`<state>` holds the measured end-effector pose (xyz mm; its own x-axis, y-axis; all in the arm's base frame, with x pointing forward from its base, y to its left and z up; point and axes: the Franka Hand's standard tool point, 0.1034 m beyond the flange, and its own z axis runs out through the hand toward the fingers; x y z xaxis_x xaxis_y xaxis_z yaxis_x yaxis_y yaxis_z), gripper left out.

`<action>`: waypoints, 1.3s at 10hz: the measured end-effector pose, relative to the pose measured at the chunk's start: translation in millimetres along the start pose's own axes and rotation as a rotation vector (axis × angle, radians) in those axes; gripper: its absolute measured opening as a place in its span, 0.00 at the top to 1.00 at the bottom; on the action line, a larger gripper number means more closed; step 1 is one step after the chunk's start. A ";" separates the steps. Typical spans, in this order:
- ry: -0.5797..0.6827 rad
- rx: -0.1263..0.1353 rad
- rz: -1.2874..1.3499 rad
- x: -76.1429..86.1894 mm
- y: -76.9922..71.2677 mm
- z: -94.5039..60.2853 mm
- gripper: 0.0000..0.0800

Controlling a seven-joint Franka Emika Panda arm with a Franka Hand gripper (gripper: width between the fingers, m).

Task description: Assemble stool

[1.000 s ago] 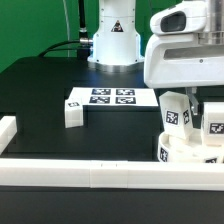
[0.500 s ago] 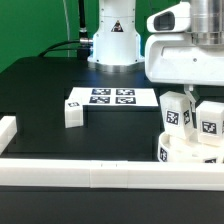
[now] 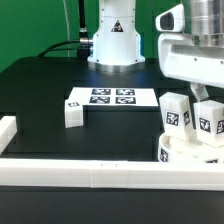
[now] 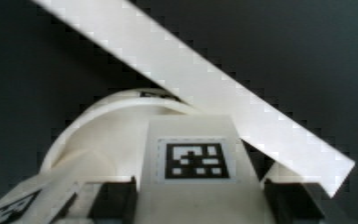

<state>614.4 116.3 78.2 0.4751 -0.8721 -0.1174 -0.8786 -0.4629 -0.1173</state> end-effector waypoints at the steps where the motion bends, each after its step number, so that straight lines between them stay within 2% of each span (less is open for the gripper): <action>1: -0.009 0.005 0.087 -1.1 -0.6 0.0 0.57; 5: -0.036 0.016 0.351 -2.2 -1.6 0.2 0.57; 8: -0.052 0.020 0.433 -4.7 -2.6 0.5 0.55; 9: -0.052 0.021 0.415 -4.8 -2.7 0.4 0.32; 10: -0.052 0.024 0.390 -3.6 -3.0 -1.0 0.32; 11: -0.051 0.027 0.370 -3.5 -3.5 -2.1 0.21; 13: -0.050 0.036 0.322 -2.4 -5.8 -7.7 0.19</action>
Offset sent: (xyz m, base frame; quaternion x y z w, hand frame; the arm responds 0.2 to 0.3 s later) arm 0.0040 -0.0003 0.0005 0.0025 -0.0025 0.2173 0.9761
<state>618.0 119.8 86.8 0.1756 -0.9635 -0.2019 -0.9823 -0.1578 -0.1014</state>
